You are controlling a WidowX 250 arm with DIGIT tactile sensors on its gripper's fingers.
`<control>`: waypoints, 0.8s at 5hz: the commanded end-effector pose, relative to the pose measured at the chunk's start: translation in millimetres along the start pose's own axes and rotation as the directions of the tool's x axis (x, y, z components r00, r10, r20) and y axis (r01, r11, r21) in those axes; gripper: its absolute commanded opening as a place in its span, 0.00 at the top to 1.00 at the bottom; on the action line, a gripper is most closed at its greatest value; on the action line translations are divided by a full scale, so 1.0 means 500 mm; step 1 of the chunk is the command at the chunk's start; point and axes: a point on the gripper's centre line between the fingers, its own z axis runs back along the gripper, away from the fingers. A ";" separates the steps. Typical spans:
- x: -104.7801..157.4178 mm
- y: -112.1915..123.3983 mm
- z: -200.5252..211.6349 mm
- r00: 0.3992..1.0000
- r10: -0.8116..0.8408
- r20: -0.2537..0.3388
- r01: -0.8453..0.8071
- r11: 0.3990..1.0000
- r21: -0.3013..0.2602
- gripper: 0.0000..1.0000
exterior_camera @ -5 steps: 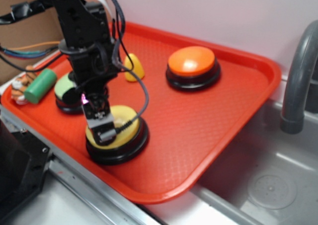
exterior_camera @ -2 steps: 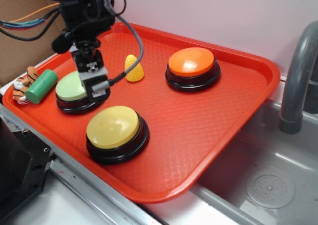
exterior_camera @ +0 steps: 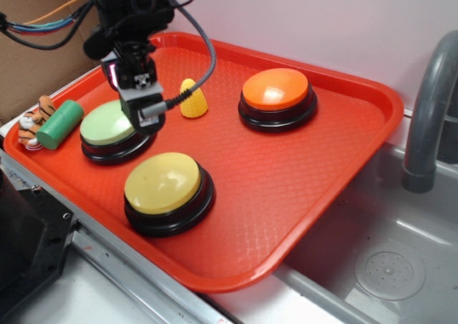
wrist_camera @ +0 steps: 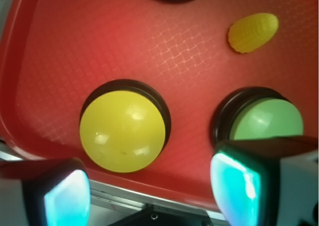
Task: Push the yellow button.
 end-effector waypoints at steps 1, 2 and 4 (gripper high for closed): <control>-0.003 -0.030 0.045 0.997 0.005 0.074 -0.007 1.000 0.026 0.00; -0.012 -0.034 0.057 0.997 0.025 0.078 -0.028 0.999 0.039 0.00; -0.021 -0.039 0.072 0.995 0.038 0.095 -0.041 0.999 0.025 0.00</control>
